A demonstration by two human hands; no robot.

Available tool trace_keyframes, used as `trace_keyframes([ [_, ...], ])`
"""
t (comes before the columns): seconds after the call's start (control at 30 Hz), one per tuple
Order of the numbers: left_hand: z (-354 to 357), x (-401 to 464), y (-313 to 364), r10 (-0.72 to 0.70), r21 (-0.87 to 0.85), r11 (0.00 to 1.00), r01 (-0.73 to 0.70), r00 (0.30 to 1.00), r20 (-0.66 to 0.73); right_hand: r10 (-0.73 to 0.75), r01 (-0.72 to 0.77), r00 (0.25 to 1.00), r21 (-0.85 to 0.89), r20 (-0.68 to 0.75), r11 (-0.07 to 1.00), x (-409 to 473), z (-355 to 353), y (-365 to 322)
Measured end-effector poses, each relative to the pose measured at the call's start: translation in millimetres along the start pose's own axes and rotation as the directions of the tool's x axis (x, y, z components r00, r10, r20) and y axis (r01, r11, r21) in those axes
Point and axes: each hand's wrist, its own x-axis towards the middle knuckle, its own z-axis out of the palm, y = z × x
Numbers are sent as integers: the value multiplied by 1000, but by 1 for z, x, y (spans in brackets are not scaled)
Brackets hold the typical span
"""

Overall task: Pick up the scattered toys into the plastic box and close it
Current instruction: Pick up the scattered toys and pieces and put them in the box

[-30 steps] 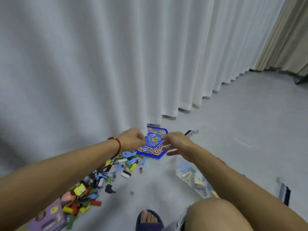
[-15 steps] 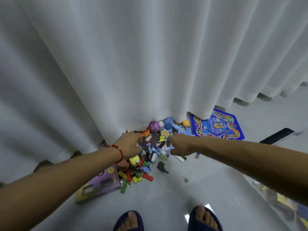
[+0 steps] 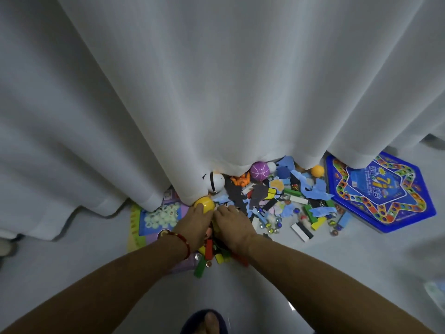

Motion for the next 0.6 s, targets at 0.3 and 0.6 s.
trace_keyframes([
  [0.3, -12, -7, -25, -70, -372, 928, -3, 981, -181, 351, -185, 931, 699, -101, 690, -4, -38, 22],
  [0.6, -26, 6, -4, -301, -355, 904, 238, 944, -134, 396, -430, 820, 901, 413, -50, -14, -56, 37],
])
